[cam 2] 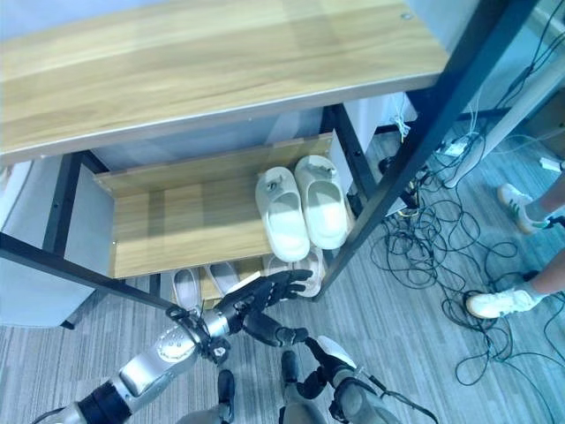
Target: Arrange the slippers neatly on the shoe rack.
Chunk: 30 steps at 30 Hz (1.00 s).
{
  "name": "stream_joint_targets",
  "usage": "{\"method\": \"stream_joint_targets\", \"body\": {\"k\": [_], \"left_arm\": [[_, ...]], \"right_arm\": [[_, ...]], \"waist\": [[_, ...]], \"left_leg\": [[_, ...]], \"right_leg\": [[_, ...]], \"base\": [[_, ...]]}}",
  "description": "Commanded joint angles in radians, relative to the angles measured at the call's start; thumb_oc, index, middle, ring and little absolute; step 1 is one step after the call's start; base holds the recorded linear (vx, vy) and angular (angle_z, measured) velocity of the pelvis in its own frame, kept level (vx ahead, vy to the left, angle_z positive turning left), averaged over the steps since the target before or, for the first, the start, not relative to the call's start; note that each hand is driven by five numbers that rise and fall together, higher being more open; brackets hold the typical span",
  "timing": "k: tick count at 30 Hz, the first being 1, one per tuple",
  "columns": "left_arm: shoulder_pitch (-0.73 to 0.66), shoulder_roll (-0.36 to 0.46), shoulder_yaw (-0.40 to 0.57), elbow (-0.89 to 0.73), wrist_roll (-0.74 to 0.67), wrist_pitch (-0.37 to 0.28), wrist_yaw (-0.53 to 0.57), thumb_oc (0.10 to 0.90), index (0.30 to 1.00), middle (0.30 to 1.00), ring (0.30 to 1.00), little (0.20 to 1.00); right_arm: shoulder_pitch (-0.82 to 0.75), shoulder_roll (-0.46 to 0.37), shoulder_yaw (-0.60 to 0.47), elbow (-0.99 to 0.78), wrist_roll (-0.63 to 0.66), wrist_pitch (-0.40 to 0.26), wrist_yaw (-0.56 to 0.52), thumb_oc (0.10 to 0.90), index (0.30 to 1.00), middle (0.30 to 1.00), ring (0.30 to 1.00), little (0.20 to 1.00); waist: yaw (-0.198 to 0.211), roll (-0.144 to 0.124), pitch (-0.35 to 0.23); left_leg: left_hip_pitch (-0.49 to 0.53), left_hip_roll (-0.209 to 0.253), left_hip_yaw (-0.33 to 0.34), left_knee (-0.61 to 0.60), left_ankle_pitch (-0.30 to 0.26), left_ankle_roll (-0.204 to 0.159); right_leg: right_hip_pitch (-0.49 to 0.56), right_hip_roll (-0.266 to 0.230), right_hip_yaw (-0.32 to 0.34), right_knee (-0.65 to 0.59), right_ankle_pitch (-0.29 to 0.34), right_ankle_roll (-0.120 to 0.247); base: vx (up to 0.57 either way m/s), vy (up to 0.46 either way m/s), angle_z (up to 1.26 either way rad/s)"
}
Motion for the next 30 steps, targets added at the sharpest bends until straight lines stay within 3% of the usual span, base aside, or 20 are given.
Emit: {"method": "stream_joint_targets", "body": {"k": [1, 17, 30], "left_arm": [[-0.087, -0.053, 0.013, -0.03, 0.028, -0.125, 0.023, 0.8, 0.9, 0.9, 0.9, 0.9], [-0.167, -0.1, 0.043, 0.053, 0.084, -0.144, 0.116, 0.8, 0.9, 0.9, 0.9, 0.9], [-0.229, -0.122, 0.048, 0.063, 0.089, -0.153, 0.14, 0.8, 0.9, 0.9, 0.9, 0.9]], "right_arm": [[0.004, -0.037, -0.03, -0.099, 0.015, -0.039, -0.03, 0.8, 0.9, 0.9, 0.9, 0.9], [-0.003, -0.022, -0.021, -0.11, 0.013, -0.035, -0.042, 0.8, 0.9, 0.9, 0.9, 0.9], [-0.008, -0.02, -0.01, -0.11, 0.012, -0.038, -0.038, 0.8, 0.9, 0.9, 0.9, 0.9]], "waist": [[0.002, -0.05, -0.027], [-0.009, -0.066, -0.025], [-0.014, -0.065, -0.036]], "left_leg": [[-0.076, -0.03, -0.005, -0.008, 0.012, 0.007], [-0.102, -0.032, -0.011, -0.008, 0.009, 0.008], [-0.101, -0.036, -0.014, -0.008, 0.004, 0.008]], "right_leg": [[0.026, -0.009, -0.028, 0.009, -0.136, 0.049], [0.001, -0.01, -0.033, 0.006, -0.133, 0.05], [0.003, -0.012, -0.035, 0.006, -0.135, 0.051]], "base": [[0.01, -0.013, -0.11], [0.0, -0.001, -0.02], [0.0, 0.0, 0.0]]}}
